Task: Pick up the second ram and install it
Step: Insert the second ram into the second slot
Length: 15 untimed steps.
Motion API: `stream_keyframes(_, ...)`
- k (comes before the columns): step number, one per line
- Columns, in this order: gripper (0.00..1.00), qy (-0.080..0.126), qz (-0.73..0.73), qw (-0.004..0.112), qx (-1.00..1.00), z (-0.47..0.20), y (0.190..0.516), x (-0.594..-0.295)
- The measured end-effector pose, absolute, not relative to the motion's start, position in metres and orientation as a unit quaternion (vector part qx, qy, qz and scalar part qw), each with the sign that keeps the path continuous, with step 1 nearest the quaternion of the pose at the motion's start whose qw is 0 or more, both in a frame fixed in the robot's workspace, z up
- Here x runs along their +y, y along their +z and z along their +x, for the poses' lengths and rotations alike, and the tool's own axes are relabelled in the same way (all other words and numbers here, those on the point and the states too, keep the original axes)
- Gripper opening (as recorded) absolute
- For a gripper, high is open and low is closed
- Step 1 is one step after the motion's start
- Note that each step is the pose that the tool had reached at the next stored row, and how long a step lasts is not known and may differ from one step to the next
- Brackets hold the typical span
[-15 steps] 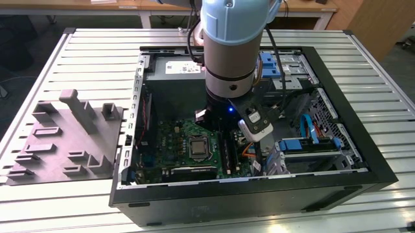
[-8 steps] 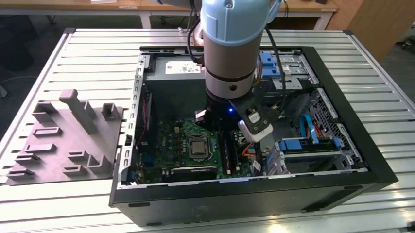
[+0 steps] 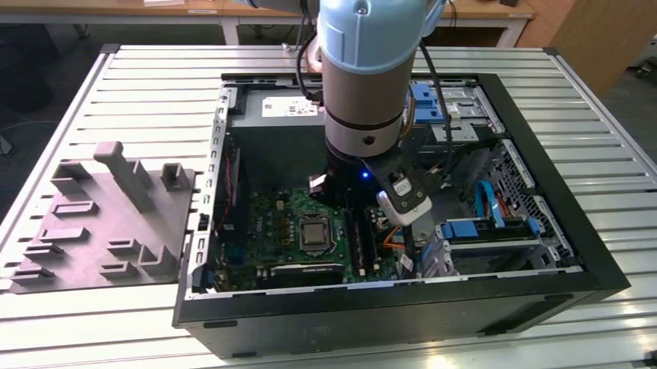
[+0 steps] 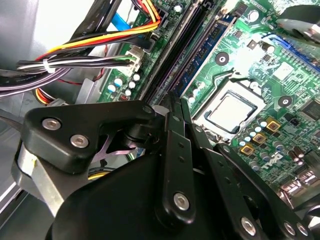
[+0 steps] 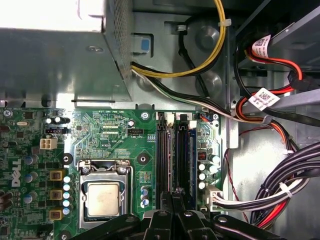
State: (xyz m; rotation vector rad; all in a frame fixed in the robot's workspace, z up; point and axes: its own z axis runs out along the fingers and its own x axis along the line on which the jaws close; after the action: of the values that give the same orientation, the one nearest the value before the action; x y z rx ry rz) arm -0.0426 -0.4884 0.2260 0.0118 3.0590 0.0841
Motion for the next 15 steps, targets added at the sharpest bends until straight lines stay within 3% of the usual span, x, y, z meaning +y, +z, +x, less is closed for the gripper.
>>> stream_keyframes(15,0.11,0.027,0.009,0.041,0.999,-0.0426,0.2249,-0.4885)
